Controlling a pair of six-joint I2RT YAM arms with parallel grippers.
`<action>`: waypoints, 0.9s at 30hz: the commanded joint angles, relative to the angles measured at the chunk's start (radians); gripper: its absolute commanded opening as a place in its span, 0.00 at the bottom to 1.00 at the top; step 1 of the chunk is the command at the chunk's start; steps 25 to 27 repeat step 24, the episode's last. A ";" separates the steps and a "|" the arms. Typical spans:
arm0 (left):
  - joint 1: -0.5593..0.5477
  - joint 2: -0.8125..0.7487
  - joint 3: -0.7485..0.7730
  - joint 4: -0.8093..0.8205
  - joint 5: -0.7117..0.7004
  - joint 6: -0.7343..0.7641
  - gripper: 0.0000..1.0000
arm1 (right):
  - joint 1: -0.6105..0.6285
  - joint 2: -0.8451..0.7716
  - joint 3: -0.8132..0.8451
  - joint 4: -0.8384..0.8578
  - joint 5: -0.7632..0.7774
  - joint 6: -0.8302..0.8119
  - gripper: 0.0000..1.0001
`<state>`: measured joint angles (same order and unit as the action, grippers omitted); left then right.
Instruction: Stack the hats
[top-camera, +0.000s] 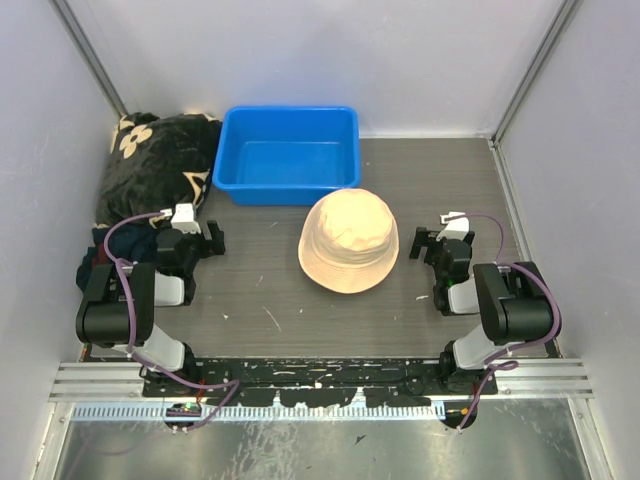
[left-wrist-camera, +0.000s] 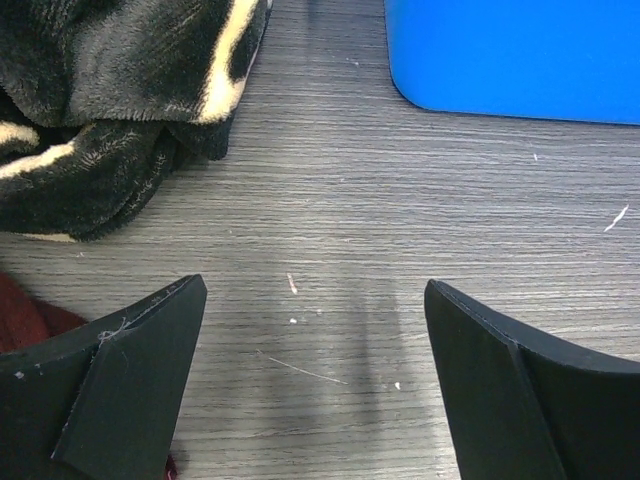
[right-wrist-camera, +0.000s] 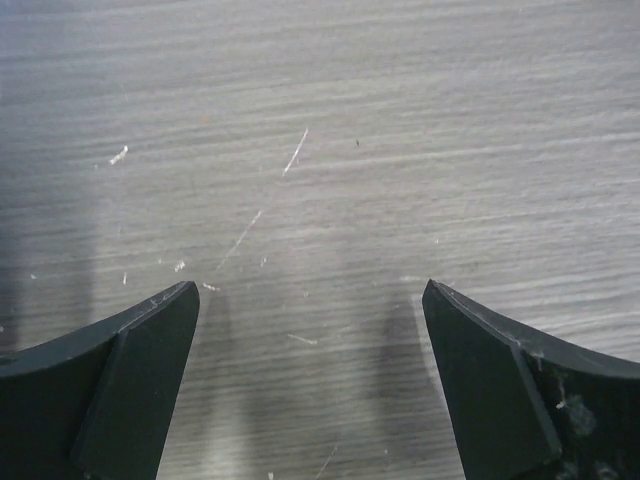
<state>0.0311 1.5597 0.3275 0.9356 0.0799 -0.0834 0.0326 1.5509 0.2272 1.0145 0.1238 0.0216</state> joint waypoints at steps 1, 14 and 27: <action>0.003 -0.015 0.021 0.017 -0.015 -0.003 0.98 | 0.007 0.004 0.019 0.158 0.033 -0.026 1.00; 0.003 -0.016 0.021 0.016 -0.015 -0.002 0.98 | 0.006 -0.009 0.006 0.165 0.007 -0.034 1.00; 0.002 -0.015 0.022 0.017 -0.016 -0.003 0.98 | 0.004 -0.010 0.001 0.167 -0.006 -0.034 1.00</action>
